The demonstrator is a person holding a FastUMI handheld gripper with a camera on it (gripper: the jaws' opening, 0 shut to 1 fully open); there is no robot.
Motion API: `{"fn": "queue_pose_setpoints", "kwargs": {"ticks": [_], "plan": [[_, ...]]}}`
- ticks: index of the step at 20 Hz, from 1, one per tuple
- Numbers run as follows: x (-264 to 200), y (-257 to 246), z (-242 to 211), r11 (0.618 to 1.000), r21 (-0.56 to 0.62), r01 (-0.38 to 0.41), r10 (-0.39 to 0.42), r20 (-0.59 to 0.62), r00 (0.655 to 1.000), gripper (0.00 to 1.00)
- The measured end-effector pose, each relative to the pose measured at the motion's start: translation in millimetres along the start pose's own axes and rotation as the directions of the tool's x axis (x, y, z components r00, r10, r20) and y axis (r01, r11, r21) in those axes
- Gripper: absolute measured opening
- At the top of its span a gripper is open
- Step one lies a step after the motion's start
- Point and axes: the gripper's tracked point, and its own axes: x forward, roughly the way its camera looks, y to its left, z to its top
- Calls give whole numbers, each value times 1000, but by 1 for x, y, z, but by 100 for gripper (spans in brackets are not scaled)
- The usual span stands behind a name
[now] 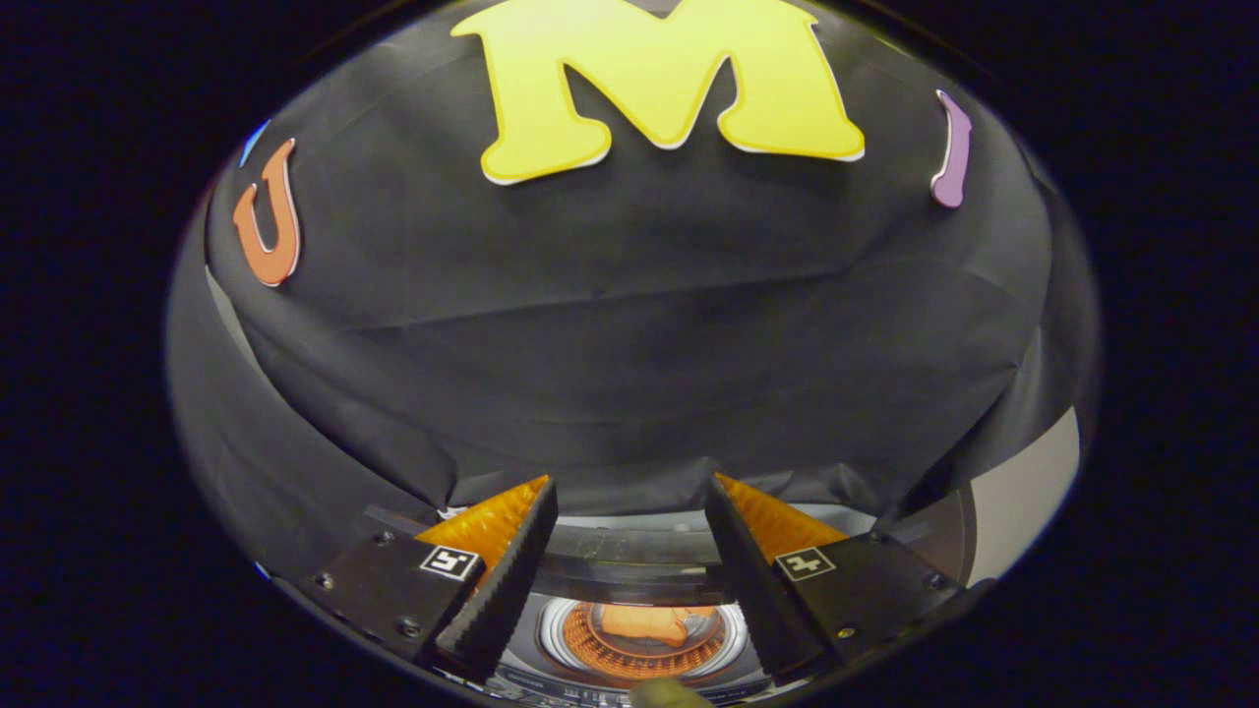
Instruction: Put the clothes into the washing machine and then close the washing machine lid.
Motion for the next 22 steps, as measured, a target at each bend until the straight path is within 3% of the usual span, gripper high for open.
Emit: {"fn": "queue_pose_setpoints", "kwargs": {"ticks": [13, 22], "plan": [[2, -3, -14, 1000, -17, 16, -15, 23, 1000, 97], [-22, 0, -38, 1000, -28, 10, -9, 25, 1000, 97]]}}
